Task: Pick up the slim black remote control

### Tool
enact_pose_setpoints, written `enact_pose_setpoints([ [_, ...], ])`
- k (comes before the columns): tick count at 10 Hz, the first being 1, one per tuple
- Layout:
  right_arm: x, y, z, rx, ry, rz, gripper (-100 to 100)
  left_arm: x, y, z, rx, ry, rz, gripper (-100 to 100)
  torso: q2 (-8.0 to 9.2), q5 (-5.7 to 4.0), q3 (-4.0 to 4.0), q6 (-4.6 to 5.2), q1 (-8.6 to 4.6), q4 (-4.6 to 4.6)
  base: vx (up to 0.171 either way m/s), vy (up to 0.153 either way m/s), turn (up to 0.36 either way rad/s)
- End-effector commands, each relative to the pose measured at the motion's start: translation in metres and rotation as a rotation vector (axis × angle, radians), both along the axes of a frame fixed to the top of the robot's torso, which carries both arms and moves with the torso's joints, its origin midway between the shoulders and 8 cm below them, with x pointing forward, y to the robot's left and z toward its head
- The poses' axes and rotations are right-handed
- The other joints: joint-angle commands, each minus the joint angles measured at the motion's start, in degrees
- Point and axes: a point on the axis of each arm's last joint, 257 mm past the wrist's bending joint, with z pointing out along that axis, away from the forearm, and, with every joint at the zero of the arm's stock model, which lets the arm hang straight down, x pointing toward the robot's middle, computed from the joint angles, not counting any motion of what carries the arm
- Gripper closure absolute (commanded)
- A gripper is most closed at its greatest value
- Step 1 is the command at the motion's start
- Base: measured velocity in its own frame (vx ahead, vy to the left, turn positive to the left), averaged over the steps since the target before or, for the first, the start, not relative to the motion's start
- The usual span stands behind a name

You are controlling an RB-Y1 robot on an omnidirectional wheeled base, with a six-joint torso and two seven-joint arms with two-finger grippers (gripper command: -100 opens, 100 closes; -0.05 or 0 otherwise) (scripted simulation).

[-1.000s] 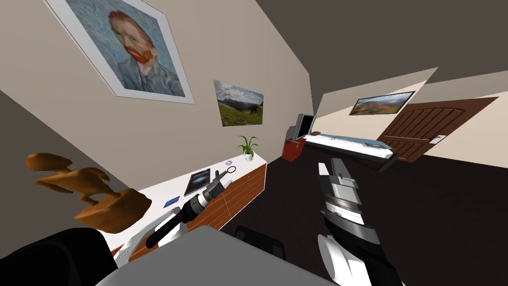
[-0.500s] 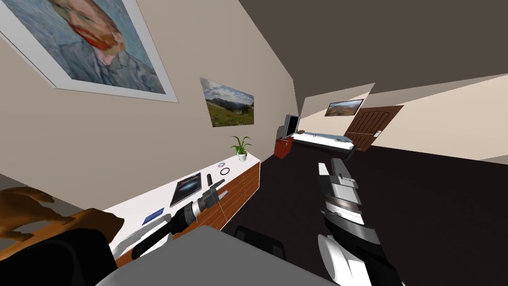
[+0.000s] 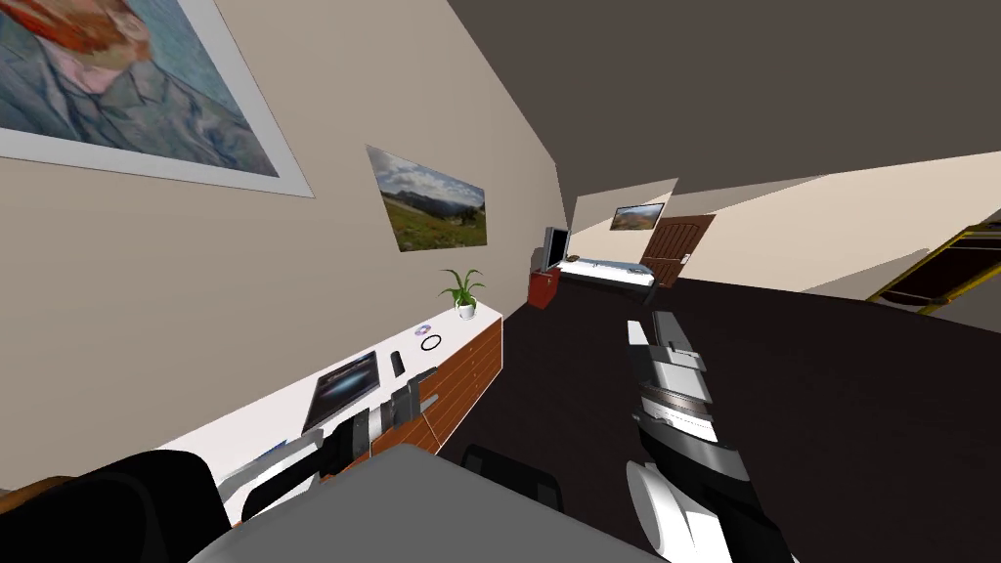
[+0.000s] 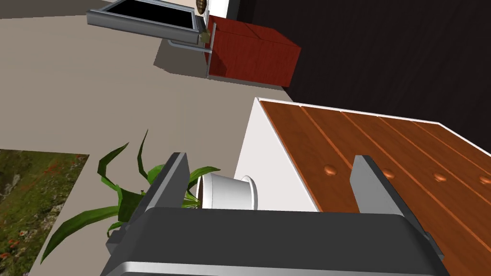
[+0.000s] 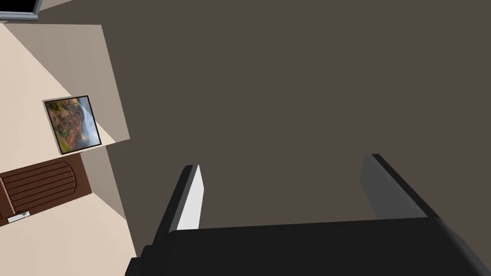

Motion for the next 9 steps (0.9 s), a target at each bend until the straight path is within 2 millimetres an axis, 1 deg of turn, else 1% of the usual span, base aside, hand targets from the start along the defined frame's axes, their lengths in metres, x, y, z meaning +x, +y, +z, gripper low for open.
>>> enact_pose_setpoints([
  [1,0.000,0.000,0.000,0.000,0.000,0.000,0,-0.021,0.016,-0.028,0.020,0.106,0.000,-100,0.00,0.00,0.00,0.00,0.00,0.00,-0.014,0.024,-0.274],
  [2,0.000,0.000,0.000,0.000,0.000,0.000,0,-0.022,0.019,-0.031,0.013,0.117,0.009,-100,0.00,0.00,0.00,0.04,0.01,0.00,-0.010,0.030,-0.200],
  [3,0.000,0.000,0.000,0.000,0.000,0.000,0,-0.043,0.036,-0.054,0.043,0.207,0.014,-100,-0.03,-0.01,-0.01,0.01,0.02,0.00,0.001,0.034,-0.385],
  [4,0.000,0.000,0.000,0.000,0.000,0.000,0,-0.043,0.036,-0.054,0.033,0.215,0.017,-100,-0.06,0.00,-0.04,0.06,0.05,-0.02,0.000,0.037,-0.165],
  [5,0.000,0.000,0.000,0.000,0.000,0.000,0,-0.065,0.054,-0.074,0.063,0.304,0.024,-100,-0.07,0.00,-0.04,-0.02,0.04,-0.01,0.002,0.033,-0.345],
  [6,0.000,0.000,0.000,0.000,0.000,0.000,0,-0.066,0.056,-0.075,0.058,0.310,0.029,-100,-0.09,0.00,-0.05,0.07,0.05,-0.02,0.000,0.035,-0.165],
  [7,0.000,0.000,0.000,0.000,0.000,0.000,0,-0.089,0.074,-0.093,0.086,0.398,0.040,-100,-0.08,0.01,-0.05,-0.03,0.04,-0.02,0.008,0.027,-0.328],
  [8,0.000,0.000,0.000,0.000,0.000,0.000,0,-0.090,0.076,-0.094,0.085,0.403,0.044,-100,-0.11,-0.01,-0.07,0.05,0.03,-0.02,0.003,0.035,-0.169],
  [9,0.000,0.000,0.000,0.000,0.000,0.000,0,-0.115,0.098,-0.109,0.116,0.491,0.061,-100,-0.11,0.01,-0.06,-0.02,0.03,-0.02,0.012,0.036,-0.340],
])
